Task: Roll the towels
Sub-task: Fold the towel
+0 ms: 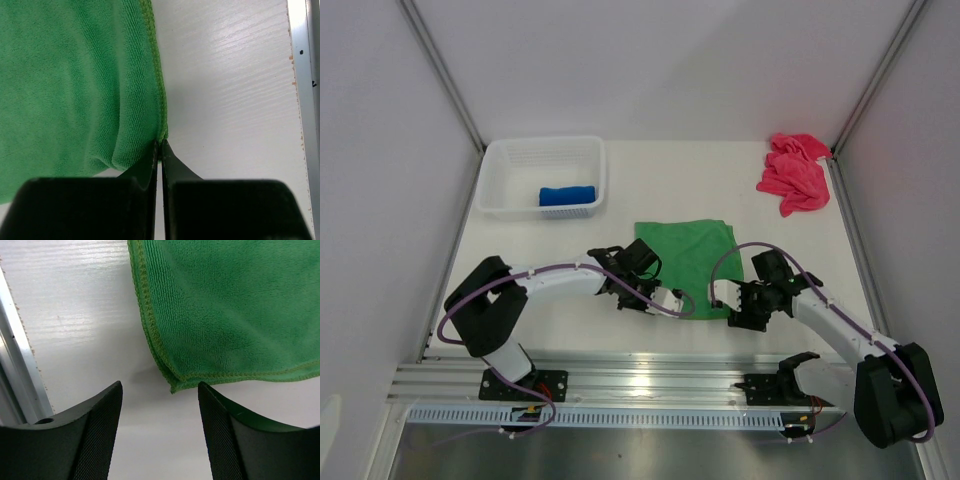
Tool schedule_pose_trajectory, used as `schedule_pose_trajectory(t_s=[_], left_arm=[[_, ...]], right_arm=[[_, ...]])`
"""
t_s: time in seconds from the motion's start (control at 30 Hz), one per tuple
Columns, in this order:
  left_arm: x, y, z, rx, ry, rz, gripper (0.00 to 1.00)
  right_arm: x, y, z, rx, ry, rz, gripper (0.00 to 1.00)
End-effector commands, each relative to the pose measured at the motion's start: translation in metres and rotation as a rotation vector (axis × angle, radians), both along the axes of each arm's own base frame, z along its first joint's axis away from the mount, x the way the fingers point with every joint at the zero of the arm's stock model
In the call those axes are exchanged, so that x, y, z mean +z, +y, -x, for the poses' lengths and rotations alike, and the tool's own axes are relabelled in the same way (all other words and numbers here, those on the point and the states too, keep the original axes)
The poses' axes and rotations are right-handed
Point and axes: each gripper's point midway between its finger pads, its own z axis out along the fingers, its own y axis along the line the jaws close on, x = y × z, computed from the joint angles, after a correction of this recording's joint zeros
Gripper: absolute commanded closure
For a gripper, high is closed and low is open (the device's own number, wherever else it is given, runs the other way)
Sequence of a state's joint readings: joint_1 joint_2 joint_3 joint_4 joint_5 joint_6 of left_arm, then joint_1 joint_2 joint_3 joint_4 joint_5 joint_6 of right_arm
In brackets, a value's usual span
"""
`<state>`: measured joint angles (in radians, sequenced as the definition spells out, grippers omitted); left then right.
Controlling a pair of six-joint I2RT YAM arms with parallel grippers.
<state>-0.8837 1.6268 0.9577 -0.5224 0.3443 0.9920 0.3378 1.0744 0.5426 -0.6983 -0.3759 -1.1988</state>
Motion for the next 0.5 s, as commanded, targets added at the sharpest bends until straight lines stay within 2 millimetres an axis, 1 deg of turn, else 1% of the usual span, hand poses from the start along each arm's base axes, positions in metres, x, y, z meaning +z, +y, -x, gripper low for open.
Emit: schedule_pose_trajectory(t_s=[0.0,0.13,0.3,0.47], left_arm=[[0.016,-0.007,-0.005,0.022,0.01,0.048,0.99],[0.019,-0.007,-0.006,0.038,0.022,0.058,0.99],[0.017,-0.005,-0.003,0.053,0.049,0.059,0.99],[0.018,-0.006,-0.003,0.061,0.059,0.066,0.99]], right_arm=[[0.0,0.003,-0.02,0.046,-0.064,0.04,0.36],[-0.007,0.002,-0.017,0.073,-0.027,0.068,0.37],[-0.005,0.009,-0.023,0.072,-0.046,0.043,0.38],[-0.012,0.013,-0.02,0.08,-0.026,0.032,0.43]])
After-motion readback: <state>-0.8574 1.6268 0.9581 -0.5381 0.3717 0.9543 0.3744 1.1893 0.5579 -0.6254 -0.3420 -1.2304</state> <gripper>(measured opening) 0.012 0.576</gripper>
